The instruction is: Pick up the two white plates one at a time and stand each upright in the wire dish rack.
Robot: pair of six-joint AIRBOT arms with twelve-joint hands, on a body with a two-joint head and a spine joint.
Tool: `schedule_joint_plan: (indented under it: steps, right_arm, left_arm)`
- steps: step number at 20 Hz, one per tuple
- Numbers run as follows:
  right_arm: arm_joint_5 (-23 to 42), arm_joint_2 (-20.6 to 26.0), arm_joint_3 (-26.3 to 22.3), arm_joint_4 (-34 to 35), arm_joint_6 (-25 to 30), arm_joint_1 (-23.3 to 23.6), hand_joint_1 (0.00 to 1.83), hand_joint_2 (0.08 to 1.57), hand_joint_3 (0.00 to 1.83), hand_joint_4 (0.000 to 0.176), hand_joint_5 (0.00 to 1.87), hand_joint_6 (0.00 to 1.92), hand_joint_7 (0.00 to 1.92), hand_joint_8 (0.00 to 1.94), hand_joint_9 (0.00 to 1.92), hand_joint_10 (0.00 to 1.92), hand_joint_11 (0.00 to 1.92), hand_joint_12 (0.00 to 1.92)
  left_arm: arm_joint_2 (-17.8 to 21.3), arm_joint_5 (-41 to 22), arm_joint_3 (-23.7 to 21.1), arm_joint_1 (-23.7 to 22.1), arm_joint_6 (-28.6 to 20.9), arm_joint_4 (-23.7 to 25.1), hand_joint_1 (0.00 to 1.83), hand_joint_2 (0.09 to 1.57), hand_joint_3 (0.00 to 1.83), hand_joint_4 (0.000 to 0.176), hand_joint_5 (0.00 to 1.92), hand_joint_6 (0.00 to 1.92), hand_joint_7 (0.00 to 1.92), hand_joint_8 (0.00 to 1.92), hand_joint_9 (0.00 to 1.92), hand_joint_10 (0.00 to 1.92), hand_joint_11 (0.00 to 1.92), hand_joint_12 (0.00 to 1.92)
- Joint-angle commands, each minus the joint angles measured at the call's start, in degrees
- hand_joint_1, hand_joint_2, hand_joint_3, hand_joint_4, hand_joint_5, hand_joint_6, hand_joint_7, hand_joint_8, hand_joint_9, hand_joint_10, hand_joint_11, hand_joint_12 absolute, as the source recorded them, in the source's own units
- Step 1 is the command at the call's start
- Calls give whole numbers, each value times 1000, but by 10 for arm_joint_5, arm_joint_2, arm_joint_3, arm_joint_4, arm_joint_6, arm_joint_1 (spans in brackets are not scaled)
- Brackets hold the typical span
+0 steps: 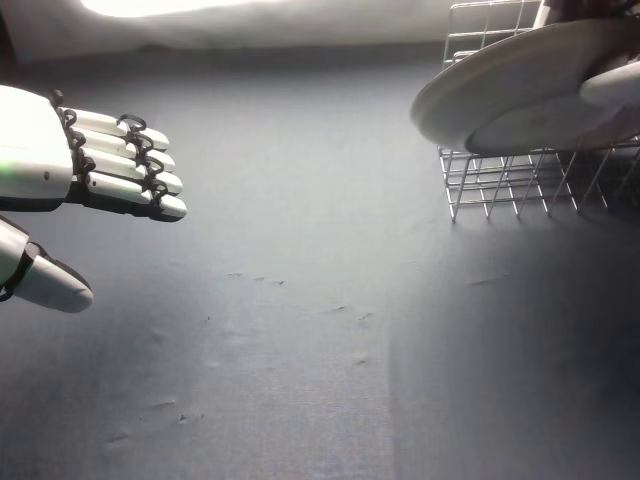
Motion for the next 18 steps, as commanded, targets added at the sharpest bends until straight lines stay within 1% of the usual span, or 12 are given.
schedule_joint_plan:
  steps: [1,2,3,4,5,6,7,8,9,11,13,18]
  right_arm:
    - [85,4,8,14,6,2,1499,1071,0,0,944,848,1055,795,1014,938,927,1417]
    - [87,2,13,13,6,-3,1498,1077,1,0,919,880,1040,825,1009,939,909,1442]
    - [88,1,18,11,6,-7,1497,1083,0,0,902,900,1032,837,1002,949,904,1451]
    - [91,-4,28,6,6,-13,1498,1069,0,0,952,850,1075,737,1018,924,925,1420]
    - [93,-8,34,6,5,-19,1500,1053,0,0,994,790,1115,655,1060,864,947,1390]
    - [97,-12,42,0,5,-25,1499,1060,3,0,980,822,1062,743,1042,894,942,1395]
    - [99,-15,48,-5,4,-28,1499,1060,3,0,980,822,1062,743,1042,894,942,1395]
    - [102,-19,54,-9,3,-34,1497,1077,0,0,935,897,1029,822,1008,928,906,1436]
    - [106,-21,59,-13,2,-40,1499,1068,0,0,961,833,1067,761,1031,910,916,1424]
    - [119,-28,70,-35,1,-55,1497,1072,0,0,957,848,1051,792,1006,936,920,1427]
    - [129,-32,77,-45,0,-68,1497,1075,1,0,935,904,1025,826,1006,928,924,1417]
    - [148,-37,86,-84,-3,-91,1495,1082,0,0,924,922,1018,825,997,947,896,1458]
  left_arm:
    - [5,-10,1,-5,-2,-38,0,1181,0,0,209,3,175,16,119,1,0,209]
    - [4,-10,0,-5,-2,-38,0,1179,0,0,170,5,140,10,72,5,0,66]
    - [4,-10,0,-5,-2,-38,0,1181,0,0,177,11,147,12,78,11,9,45]
    - [4,-10,0,-5,-2,-38,0,1191,2,0,145,1,122,3,64,3,0,23]
    - [4,-10,-1,-5,-2,-38,0,1188,1,0,144,2,118,1,64,3,5,22]
    - [4,-10,-1,-5,-2,-38,0,1184,0,0,119,0,79,0,26,0,0,4]
    - [4,-10,-1,-5,-2,-38,0,1184,0,0,119,0,79,0,26,0,0,4]
    - [4,-10,-2,-5,-2,-38,0,1190,0,0,190,1,140,1,63,1,3,10]
    - [4,-10,-3,-5,-2,-38,0,1184,0,0,151,0,107,0,40,0,0,1]
    - [4,-10,-3,-5,-2,-38,0,1183,0,0,131,0,93,0,39,2,0,0]
    - [4,-10,-4,-5,-2,-38,0,1179,0,0,207,2,163,0,90,1,15,40]
    - [4,-10,-9,-3,-2,-37,0,1180,1,0,145,0,122,0,72,3,27,18]
